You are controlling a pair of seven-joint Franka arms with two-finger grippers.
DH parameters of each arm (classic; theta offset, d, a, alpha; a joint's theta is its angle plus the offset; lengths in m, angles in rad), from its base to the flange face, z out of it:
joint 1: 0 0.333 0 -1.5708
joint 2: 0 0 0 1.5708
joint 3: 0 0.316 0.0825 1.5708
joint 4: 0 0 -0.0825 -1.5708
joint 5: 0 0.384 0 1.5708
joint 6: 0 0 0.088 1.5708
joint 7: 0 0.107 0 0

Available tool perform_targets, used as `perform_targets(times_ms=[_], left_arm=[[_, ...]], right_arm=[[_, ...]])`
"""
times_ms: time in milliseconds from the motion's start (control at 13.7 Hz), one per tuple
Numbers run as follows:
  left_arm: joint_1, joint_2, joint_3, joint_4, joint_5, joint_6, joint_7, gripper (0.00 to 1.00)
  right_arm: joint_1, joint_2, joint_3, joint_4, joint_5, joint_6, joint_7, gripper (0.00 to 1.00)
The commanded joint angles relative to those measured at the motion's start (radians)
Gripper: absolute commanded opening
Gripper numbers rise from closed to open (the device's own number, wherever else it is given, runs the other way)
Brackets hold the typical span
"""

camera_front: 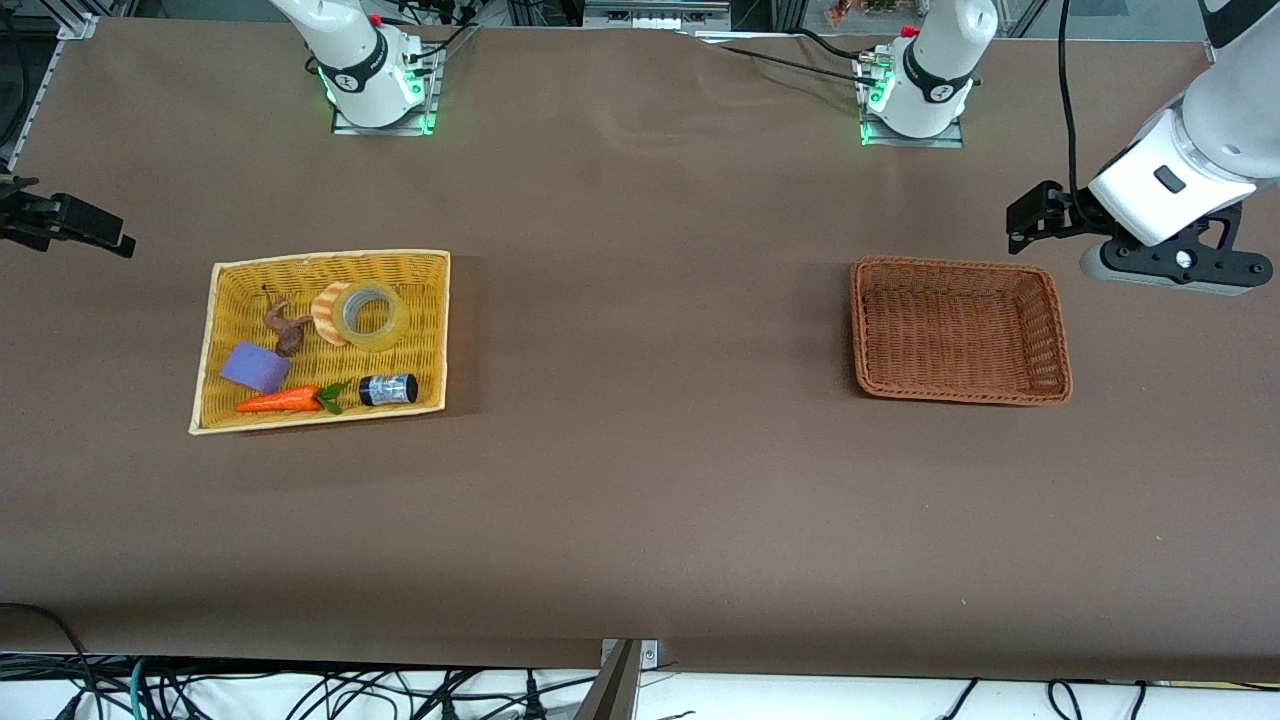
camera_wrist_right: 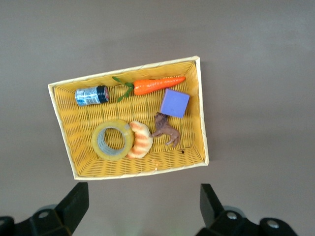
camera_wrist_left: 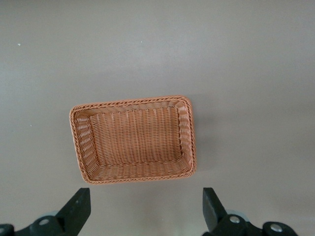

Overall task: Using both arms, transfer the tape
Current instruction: 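Reach the right gripper down to the tape roll in the yellow tray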

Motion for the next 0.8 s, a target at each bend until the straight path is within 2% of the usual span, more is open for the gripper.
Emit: perform_targets(times_ms=[0, 292, 438, 731], left_arm=[[0.001, -0.003, 0.001, 0.016, -0.025, -0.019, 0.006, 1.00], [-0.001, -0.003, 0.000, 0.016, -0.025, -0.019, 0.006, 1.00], [-0.001, -0.003, 0.000, 0.016, -0.025, -0.019, 0.006, 1.00], [-0.001, -0.006, -0.014, 0.016, -0.024, -0.021, 0.004, 1.00]], right_arm=[[0.000, 0.078, 0.008, 0.024, -0.002, 0.045, 0.003, 1.00], [0.041, 0.135, 0.011, 0.006, -0.002, 0.065, 0.014, 1.00], [0.086, 0.179, 0.011, -0.023, 0.001, 0.129, 0.018, 1.00], [0.162, 0.181, 0.011, -0.248, -0.004, 0.384, 0.117, 1.00]])
